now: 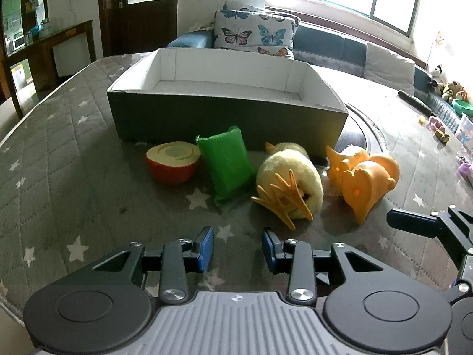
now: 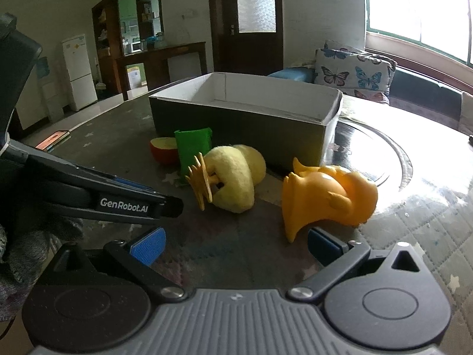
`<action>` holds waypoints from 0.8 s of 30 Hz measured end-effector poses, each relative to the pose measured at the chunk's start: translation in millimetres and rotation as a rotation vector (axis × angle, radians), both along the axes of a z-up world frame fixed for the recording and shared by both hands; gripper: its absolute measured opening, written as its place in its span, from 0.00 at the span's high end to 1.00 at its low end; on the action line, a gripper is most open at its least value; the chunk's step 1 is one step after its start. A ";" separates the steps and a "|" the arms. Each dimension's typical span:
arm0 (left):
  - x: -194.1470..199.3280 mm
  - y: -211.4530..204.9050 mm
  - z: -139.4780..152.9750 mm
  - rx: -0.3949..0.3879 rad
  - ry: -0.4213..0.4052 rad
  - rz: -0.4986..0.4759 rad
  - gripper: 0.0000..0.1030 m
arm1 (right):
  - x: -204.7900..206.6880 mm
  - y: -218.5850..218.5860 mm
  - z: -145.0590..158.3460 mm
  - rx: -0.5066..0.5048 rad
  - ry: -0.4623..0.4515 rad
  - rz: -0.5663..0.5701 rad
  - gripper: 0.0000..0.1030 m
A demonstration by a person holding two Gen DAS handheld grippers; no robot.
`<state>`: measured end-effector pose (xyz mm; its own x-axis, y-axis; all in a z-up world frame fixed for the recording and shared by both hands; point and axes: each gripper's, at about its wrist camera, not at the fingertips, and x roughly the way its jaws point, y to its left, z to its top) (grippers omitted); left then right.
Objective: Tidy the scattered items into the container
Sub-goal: 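Move the left gripper toward the yellow chick plush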
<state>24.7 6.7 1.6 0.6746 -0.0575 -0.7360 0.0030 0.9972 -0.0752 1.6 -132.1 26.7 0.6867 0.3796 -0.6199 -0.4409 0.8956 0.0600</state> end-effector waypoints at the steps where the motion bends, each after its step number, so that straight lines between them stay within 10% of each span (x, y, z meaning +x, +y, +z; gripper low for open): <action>1: 0.3 0.3 0.9 -0.001 -0.001 -0.001 0.63 | 0.1 0.8 0.3 -0.001 -0.001 0.003 0.00; 24: 17.4 0.6 25.3 -0.009 -0.030 -0.039 0.63 | 15.1 20.5 9.7 -0.010 -0.035 0.075 0.05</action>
